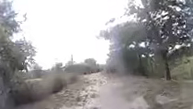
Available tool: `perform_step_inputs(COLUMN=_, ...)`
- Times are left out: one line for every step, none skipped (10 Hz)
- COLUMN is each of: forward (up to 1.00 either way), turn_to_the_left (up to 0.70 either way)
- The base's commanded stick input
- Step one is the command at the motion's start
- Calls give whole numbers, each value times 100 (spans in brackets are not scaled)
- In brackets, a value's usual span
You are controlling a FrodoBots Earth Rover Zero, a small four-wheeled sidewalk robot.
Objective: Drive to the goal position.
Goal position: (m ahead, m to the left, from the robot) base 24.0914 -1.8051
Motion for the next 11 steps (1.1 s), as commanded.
perform_step_inputs(forward=85, turn_to_the_left=34)
perform_step_inputs(forward=85, turn_to_the_left=3)
perform_step_inputs(forward=85, turn_to_the_left=0)
perform_step_inputs(forward=85, turn_to_the_left=0)
perform_step_inputs(forward=85, turn_to_the_left=0)
perform_step_inputs(forward=85, turn_to_the_left=0)
perform_step_inputs(forward=85, turn_to_the_left=0)
perform_step_inputs(forward=85, turn_to_the_left=0)
perform_step_inputs(forward=85, turn_to_the_left=0)
perform_step_inputs(forward=85, turn_to_the_left=0)
perform_step_inputs(forward=85, turn_to_the_left=0)
